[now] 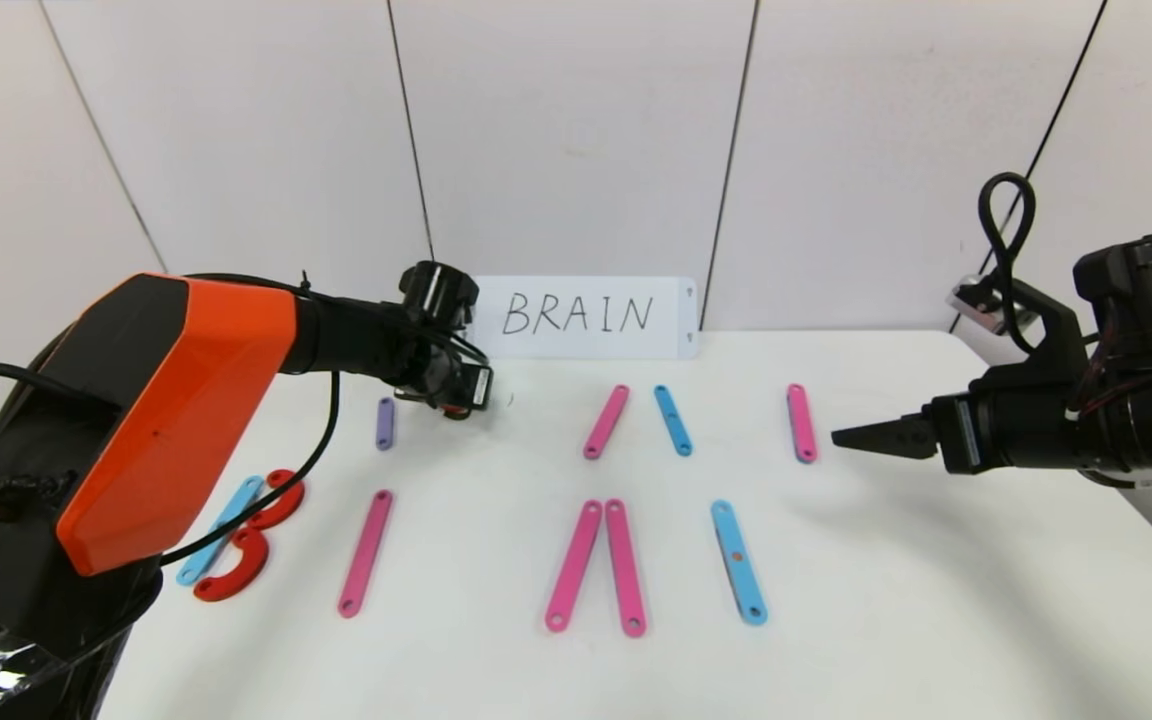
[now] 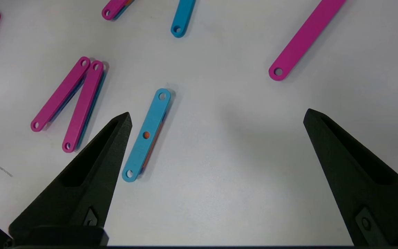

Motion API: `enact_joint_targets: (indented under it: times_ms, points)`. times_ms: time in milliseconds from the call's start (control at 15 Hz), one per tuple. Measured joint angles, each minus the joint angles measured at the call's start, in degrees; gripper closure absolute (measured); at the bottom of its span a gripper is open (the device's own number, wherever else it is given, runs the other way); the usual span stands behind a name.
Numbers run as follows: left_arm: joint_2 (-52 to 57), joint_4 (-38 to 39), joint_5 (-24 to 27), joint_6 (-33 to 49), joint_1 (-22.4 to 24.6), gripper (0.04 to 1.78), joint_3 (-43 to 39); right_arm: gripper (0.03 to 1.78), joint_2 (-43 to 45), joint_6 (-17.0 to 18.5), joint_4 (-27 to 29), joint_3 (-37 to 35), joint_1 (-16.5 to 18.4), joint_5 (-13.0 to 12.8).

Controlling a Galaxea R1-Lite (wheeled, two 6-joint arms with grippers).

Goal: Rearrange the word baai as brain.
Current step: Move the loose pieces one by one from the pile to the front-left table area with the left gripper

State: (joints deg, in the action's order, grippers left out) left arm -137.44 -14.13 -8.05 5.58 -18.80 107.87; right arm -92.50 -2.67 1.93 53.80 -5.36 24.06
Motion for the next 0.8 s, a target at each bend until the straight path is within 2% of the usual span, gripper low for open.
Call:
enact_joint_targets:
  times_ms: [133, 267, 333, 800]
  points:
    - [-0.18, -0.06, -0.11, 0.0, 0.0, 1.22, 0.26, 0.07, -0.02, -0.02, -0.02, -0.02, 0.0, 0.0]
    - [-0.27, -0.15, -0.18, -0.02, 0.0, 1.47, 0.39, 0.07, -0.02, -0.02, -0.02, -0.02, 0.02, -0.01]
    - [-0.29, -0.15, -0.16, -0.02, 0.0, 1.52, 0.41, 0.07, -0.02, -0.02, 0.0, -0.02, 0.07, -0.01]
    - [0.61, -0.83, -0.16, 0.01, -0.07, 1.52, 0.37, 0.07, -0.02, -0.02, -0.02, 0.0, -0.06, -0.06]
